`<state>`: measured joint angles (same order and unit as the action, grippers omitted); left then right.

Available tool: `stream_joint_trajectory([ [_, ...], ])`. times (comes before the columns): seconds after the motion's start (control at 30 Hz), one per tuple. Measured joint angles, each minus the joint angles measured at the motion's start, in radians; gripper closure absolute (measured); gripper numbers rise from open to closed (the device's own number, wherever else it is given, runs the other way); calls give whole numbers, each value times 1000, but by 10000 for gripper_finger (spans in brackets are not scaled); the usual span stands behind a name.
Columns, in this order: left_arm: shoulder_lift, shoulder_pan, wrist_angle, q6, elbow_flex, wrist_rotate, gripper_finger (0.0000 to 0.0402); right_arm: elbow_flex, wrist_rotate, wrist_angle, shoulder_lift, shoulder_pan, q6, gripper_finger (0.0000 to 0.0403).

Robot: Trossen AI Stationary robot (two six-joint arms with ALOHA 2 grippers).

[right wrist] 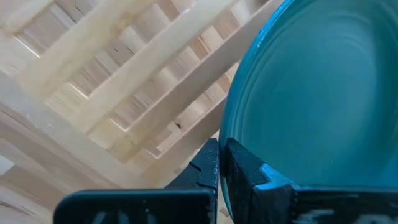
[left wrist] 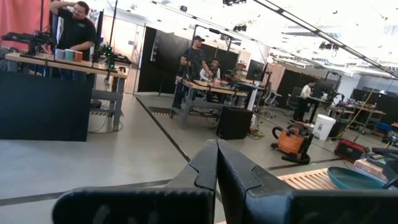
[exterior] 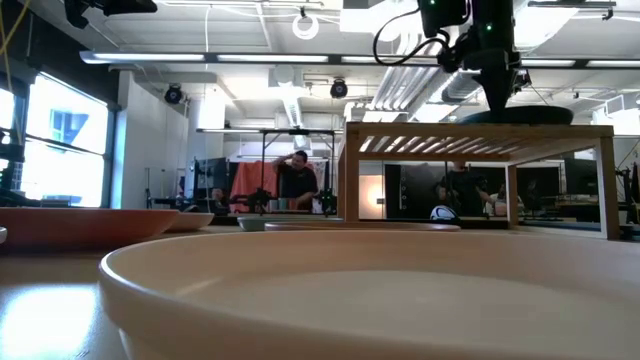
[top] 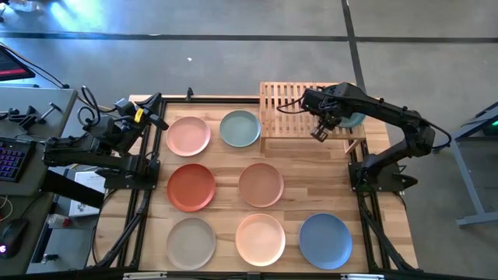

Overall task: Place and stack plates onto a shelf
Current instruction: Put the dark blue plate on the shelf, then stack the orange plate on the top of the dark blue plate on the shelf

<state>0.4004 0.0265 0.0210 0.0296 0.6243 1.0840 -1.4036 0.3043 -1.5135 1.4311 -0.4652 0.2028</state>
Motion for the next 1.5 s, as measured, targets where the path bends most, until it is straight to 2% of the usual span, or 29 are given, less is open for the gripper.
stream_joint_trajectory([
  [0.37,0,0,0,-16,0,0,401,0,-25,15,0,0,7,398],
  [0.73,0,0,0,-16,0,0,401,-12,-20,21,1,0,33,321],
  [1.07,0,0,-1,-25,0,2,401,-186,-62,11,1,1,86,311],
  [1.3,0,0,-1,-94,0,1,401,-333,-158,17,0,1,180,311],
  [1.5,0,0,0,-112,0,-55,401,-389,-207,23,0,49,263,311],
])
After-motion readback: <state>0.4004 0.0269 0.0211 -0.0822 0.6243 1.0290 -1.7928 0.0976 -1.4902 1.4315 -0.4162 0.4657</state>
